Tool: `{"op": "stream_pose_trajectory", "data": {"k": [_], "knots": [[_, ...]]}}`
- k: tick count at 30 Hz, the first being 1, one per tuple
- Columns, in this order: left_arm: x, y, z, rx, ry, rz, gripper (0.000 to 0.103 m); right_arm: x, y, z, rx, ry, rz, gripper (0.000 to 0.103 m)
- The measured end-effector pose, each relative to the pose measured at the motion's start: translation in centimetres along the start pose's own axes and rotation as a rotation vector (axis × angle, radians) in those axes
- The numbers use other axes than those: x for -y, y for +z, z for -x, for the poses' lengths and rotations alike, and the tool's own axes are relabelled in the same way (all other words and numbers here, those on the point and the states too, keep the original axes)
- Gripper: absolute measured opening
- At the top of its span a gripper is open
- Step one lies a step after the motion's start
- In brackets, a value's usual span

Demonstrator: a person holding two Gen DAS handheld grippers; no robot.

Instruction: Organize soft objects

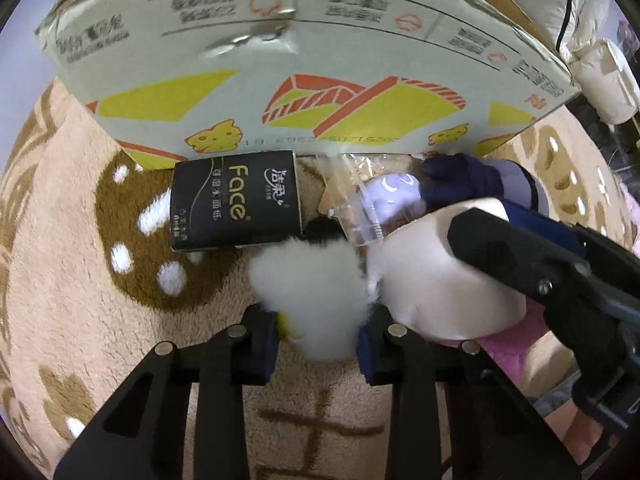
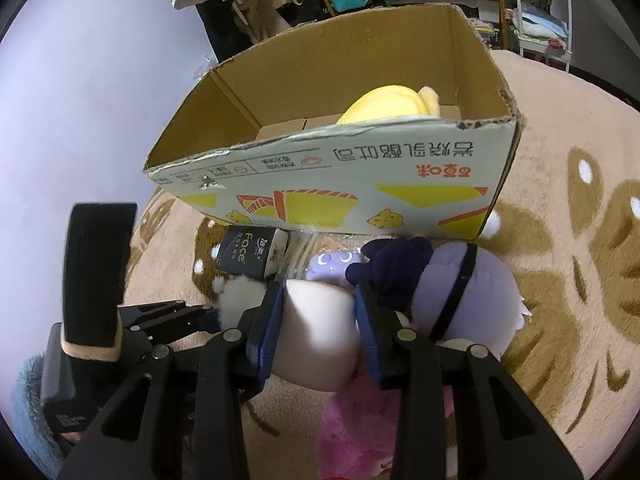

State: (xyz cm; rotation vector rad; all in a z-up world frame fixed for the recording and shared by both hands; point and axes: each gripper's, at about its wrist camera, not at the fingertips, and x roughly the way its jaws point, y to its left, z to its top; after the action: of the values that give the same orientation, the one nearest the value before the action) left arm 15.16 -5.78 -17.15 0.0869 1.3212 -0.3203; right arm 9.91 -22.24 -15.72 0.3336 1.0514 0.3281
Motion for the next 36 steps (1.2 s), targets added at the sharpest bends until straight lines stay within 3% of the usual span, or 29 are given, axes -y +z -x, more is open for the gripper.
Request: {"op": "stream_pose_trajectory", "data": {"k": [5, 14, 21, 31, 36], "knots": [[0.9, -0.4, 0.7, 0.014, 0.016, 0.000, 0.028, -0.3, -0.2, 0.8, 0.035, -0.030, 0.036, 0.028], [1.2, -1.8, 4.1, 0.104, 0.061, 0.053, 0.027, -1.2, -0.3, 2.7, 0.100, -0.053, 0.070, 0.027], [0.0, -3.0, 6.9, 0.163, 0.085, 0.058, 0.027, -1.3, -0.6, 5.5, 0.210, -0.033, 0.068, 0.027], [1.3, -5.4, 12.3, 0.348, 0.138, 0.023, 0.028, -2.2, -1.2, 11.0, 0.432, -0.091, 0.086, 0.027], [2.0, -6.1, 15.9, 0.510, 0.189, 0.008, 0.028, -2.9, -1.4, 12.9, 0.495, -0.093, 0.110, 0.027]]}}
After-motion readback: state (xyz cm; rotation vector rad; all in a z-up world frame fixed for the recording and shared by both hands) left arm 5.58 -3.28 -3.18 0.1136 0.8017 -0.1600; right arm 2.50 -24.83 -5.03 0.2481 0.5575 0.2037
